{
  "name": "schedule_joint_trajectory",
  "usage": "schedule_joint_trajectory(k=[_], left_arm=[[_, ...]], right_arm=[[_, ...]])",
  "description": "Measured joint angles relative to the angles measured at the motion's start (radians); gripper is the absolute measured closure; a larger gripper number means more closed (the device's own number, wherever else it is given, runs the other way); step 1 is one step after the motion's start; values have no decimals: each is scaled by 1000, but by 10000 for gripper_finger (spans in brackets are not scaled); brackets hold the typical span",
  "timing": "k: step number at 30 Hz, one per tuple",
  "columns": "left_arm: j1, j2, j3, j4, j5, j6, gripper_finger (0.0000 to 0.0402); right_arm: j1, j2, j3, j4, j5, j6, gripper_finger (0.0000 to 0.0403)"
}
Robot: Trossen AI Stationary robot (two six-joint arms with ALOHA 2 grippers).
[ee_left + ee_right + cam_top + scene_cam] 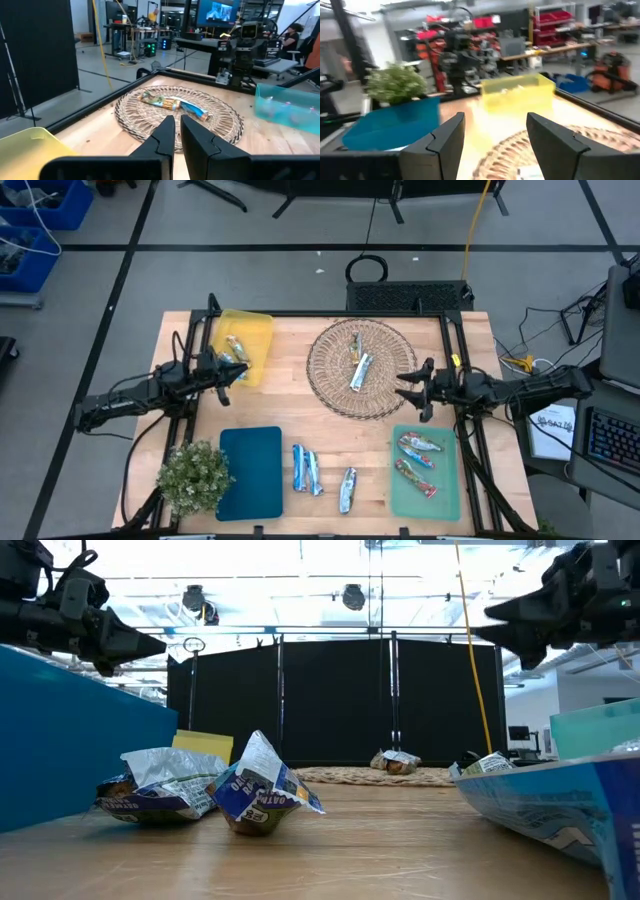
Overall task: Pick and place Granola Bars by type
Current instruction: Put the yellow granola bar into the yellow bin
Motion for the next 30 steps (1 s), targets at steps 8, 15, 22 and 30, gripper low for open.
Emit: schedule_joint_trajectory(k=[8, 15, 22, 30], left_arm=[[-6, 1, 0, -2, 8, -1, 366], [-6, 1, -2, 10, 8, -7, 366], [-6, 1, -3, 17, 8, -3, 366], [-6, 1, -3, 20, 8, -2, 366]], right_arm=[[-47, 176, 124, -101, 86, 13, 200], [-148, 346, 279, -233, 82, 41, 200], [-306, 472, 374, -304, 79, 79, 200], [-565, 639, 390, -266, -131, 176, 200]])
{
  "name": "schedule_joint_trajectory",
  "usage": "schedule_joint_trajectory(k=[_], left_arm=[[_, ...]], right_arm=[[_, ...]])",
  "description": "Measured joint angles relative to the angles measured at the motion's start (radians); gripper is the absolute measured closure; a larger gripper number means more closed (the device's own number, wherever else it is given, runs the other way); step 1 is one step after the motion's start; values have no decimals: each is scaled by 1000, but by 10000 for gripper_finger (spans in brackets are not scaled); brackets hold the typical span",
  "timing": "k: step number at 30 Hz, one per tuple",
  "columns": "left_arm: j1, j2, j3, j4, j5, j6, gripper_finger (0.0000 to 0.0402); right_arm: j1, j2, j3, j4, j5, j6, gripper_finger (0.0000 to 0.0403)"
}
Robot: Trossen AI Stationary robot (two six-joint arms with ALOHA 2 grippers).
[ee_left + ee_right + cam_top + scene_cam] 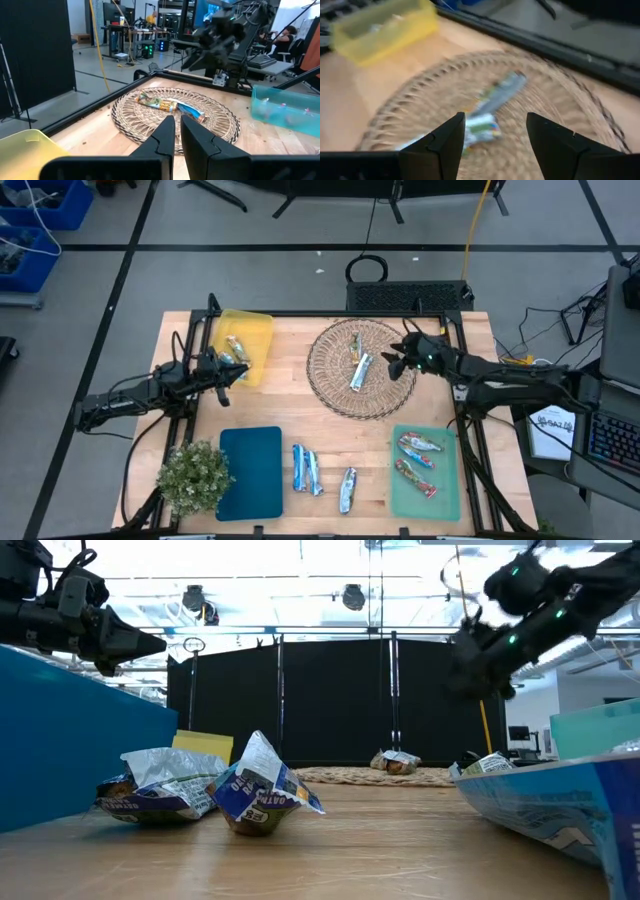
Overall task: Pick and place Granola Bars by type
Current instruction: Put the yellow granola bar into the yellow bin
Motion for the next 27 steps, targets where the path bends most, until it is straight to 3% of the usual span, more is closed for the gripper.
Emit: schedule_joint_trajectory(k=[5, 14, 20, 27], left_arm=[[0, 0, 0, 1, 0, 0, 366], [0, 0, 0, 2, 0, 2, 366], [0, 0, 0, 2, 0, 2, 366], [0, 0, 0, 2, 0, 1, 366]], right_arm=[[-88, 106, 0, 66, -2, 41, 200], [-102, 355, 13, 392, -106, 71, 200], [-75, 501, 127, 384, -106, 93, 197], [24, 573, 292, 229, -102, -171, 173]])
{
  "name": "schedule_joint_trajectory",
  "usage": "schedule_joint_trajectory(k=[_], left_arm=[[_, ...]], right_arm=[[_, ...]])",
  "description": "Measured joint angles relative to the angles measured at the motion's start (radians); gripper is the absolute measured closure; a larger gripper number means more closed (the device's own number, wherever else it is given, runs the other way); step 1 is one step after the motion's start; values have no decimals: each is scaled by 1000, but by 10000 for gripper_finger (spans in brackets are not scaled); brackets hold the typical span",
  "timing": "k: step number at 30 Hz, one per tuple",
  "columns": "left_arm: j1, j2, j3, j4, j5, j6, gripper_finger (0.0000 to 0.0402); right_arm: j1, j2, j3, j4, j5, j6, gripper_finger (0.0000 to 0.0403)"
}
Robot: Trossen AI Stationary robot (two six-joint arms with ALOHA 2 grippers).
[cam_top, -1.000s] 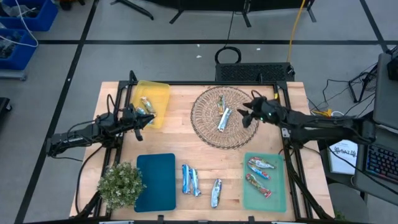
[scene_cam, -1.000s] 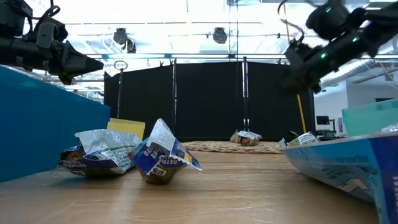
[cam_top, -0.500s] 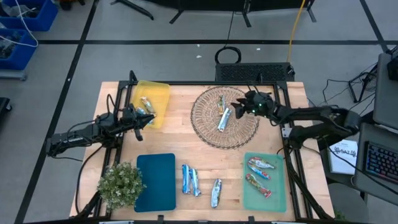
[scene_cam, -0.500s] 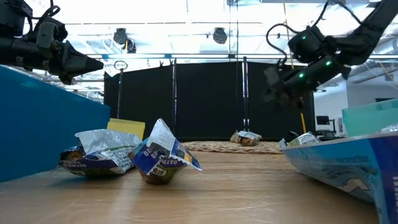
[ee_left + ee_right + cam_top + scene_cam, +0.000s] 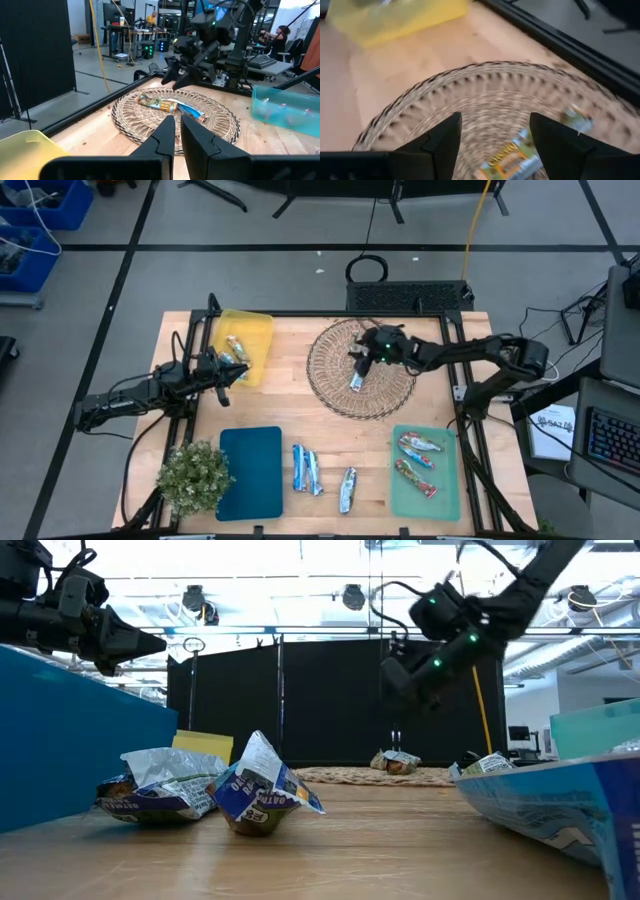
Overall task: Pick and place Granola Bars by type
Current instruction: Put the yellow granola bar into the yellow bin
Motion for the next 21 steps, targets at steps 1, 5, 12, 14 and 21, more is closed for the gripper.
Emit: schedule_joint_trajectory(k=[1, 5, 12, 14, 21], left_arm=[[0, 0, 0, 0, 0, 0, 366], [0, 0, 0, 0, 0, 0, 366], [0, 0, 0, 0, 0, -1, 366], [0, 0, 0, 1, 0, -2, 366], [0, 0, 1, 1, -5, -1, 366]], right_arm=[[13, 1, 25, -39, 7, -29, 169], [52, 2, 155, -316, 91, -103, 149], [34, 13, 368, -785, 180, -38, 127], [15, 12, 390, -816, 160, -25, 126], [-53, 19, 395, -847, 89, 41, 126]])
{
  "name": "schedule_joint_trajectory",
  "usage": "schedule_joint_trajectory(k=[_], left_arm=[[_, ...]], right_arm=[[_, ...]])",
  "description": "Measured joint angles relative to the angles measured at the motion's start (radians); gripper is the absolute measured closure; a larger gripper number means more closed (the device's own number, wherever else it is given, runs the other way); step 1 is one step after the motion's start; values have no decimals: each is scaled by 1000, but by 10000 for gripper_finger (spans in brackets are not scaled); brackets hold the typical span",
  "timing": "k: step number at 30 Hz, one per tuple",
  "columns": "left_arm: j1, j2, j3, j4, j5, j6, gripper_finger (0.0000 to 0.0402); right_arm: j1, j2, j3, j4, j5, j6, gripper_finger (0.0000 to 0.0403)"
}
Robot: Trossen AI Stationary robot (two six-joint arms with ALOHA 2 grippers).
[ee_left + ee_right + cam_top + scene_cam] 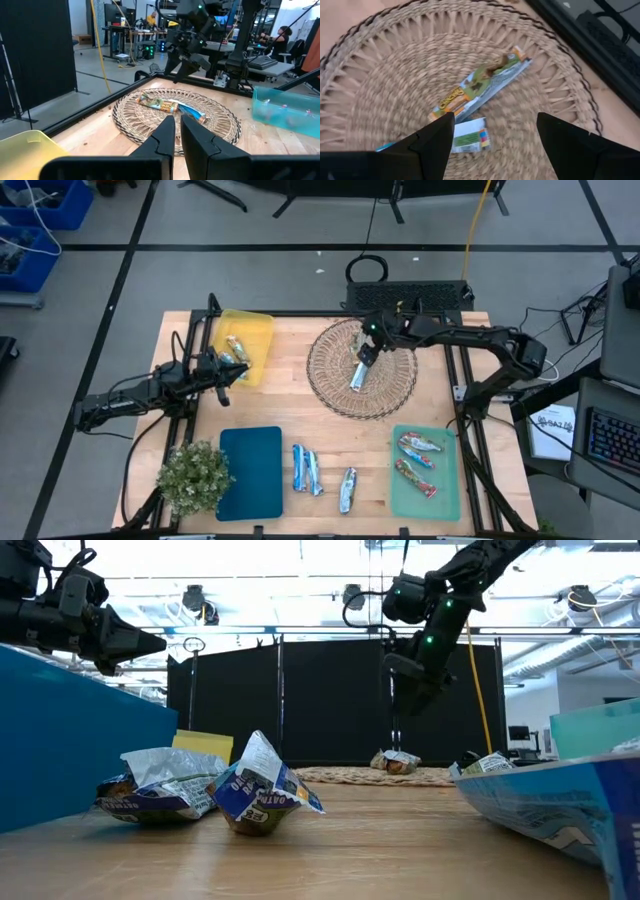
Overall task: Pick and place Granola Bars by type
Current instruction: Put the yellow granola bar into the yellow bin
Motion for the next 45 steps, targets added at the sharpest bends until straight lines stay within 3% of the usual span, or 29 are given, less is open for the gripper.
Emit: schedule_joint_trajectory(k=[19, 29, 38, 45], left_arm=[[0, 0, 0, 0, -3, 0, 366], [0, 0, 0, 0, -3, 0, 366], [0, 0, 0, 0, -2, 0, 366], [0, 0, 0, 0, -2, 0, 366]], right_arm=[[-20, 228, -1, 85, -122, 28, 128], [-21, 198, -2, 113, -121, 26, 128], [-21, 190, -1, 256, -119, 28, 129], [-28, 191, -2, 242, -114, 54, 129]])
